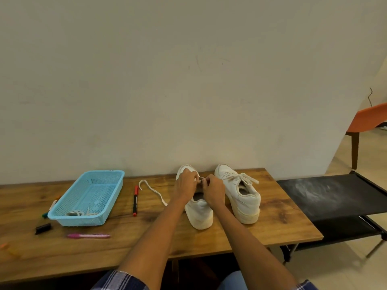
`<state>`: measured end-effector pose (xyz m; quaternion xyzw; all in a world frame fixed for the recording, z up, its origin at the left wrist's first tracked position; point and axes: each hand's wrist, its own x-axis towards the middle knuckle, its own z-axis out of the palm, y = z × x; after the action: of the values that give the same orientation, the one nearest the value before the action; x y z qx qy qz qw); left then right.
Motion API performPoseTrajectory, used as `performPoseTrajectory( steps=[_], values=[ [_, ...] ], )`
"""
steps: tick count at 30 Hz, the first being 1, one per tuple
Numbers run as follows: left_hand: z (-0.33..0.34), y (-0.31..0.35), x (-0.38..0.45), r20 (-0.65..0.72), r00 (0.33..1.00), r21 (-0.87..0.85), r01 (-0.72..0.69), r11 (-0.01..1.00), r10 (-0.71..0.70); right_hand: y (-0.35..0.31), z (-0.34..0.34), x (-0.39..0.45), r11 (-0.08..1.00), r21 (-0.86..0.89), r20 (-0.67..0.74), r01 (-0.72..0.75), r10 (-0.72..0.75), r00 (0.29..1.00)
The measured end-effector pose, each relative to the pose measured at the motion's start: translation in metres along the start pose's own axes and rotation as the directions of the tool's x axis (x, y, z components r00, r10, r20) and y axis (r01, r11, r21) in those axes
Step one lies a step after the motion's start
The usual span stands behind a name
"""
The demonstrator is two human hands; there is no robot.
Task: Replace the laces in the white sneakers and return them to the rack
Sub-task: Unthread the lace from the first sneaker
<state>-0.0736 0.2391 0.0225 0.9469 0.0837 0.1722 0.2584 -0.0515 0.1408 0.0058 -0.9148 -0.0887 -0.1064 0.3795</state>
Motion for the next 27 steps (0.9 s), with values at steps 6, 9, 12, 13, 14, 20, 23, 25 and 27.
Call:
performPoseTrajectory(
  steps=[6, 9, 12, 13, 14, 20, 23, 25, 27],
  values=[
    [-0.018, 0.005, 0.021, 0.071, 0.772, -0.92, 0.295, 0.258, -0.631, 0.002, 0.002, 0.002, 1.0, -0.017, 0.007, -0.002, 0.002, 1.0],
    [-0.03, 0.0, 0.02, 0.039, 0.899, -0.672, 0.346, 0.655, -0.436, 0.003, 0.003, 0.003, 1.0, -0.023, 0.013, -0.002, 0.002, 1.0],
    [-0.017, -0.002, 0.013, 0.128, 0.986, -0.121, 0.123, 0.985, -0.107, 0.002, 0.003, 0.003, 1.0, -0.005, 0.011, -0.008, 0.008, 1.0],
    [-0.012, -0.001, 0.012, 0.125, 0.99, -0.028, 0.076, 0.997, -0.072, 0.002, 0.002, 0.002, 1.0, 0.001, 0.008, -0.009, 0.009, 1.0],
    [-0.012, 0.002, 0.011, 0.1, 0.993, 0.016, 0.059, 0.998, -0.06, 0.002, 0.002, 0.002, 1.0, 0.003, 0.004, -0.006, 0.006, 1.0],
    [-0.013, 0.01, 0.009, 0.09, 0.996, 0.197, 0.007, 0.98, -0.025, 0.002, 0.003, 0.003, 1.0, 0.007, 0.01, -0.013, 0.013, 1.0],
    [-0.012, 0.009, 0.011, 0.123, 0.988, 0.019, 0.087, 0.996, -0.089, 0.0, 0.0, 0.0, 1.0, 0.01, -0.006, 0.0, 0.0, 1.0],
    [-0.013, 0.009, 0.018, 0.16, 0.944, -0.485, 0.33, 0.81, -0.289, 0.0, -0.001, -0.002, 0.999, 0.043, -0.033, 0.027, -0.025, 0.999],
    [-0.02, 0.007, 0.025, 0.231, 0.841, -0.869, 0.405, 0.284, -0.49, -0.001, -0.002, -0.002, 0.999, 0.035, -0.033, 0.041, -0.04, 0.999]
  ],
)
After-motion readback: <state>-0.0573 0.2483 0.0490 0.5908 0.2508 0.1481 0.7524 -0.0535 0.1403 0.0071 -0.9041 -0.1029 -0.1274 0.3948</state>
